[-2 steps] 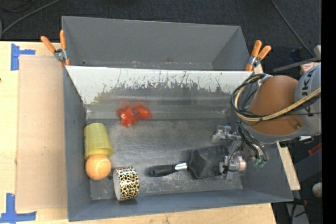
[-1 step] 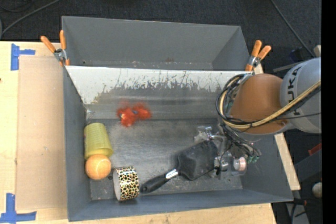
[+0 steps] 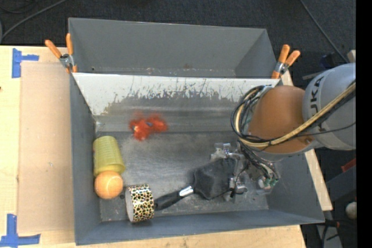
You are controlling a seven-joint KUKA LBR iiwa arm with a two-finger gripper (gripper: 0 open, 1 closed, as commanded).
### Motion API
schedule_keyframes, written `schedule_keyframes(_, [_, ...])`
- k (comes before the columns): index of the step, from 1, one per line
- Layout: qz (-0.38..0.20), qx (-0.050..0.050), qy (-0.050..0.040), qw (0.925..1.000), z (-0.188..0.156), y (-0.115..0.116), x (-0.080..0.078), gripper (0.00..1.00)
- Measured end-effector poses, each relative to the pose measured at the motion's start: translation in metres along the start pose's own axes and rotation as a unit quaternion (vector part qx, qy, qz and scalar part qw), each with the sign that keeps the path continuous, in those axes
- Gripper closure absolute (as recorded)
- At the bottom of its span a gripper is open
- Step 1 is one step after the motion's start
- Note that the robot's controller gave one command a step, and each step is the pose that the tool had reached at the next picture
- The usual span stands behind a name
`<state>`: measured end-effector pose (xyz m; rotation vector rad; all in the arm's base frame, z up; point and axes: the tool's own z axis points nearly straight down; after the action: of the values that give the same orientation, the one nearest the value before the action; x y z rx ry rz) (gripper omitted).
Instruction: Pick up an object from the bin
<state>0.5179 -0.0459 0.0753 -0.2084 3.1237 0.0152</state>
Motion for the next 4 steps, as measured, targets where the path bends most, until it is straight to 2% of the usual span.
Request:
schedule_keyframes(1, [-0.125,0.0,-0.0008,0.9922,0.003,0.027,-0.043,0.0])
schedule_keyframes(2, [-0.113,0.0,0.0005,0.9936,0.004,0.058,-0.055,0.0])
schedule_keyframes(3, [-0.225,0.0,-0.0023,0.9744,0.006,0.08,-0.032,0.0])
schedule_keyframes(4, [-0.231,-0.001,0.0003,0.9729,0.008,0.14,-0.027,1.0])
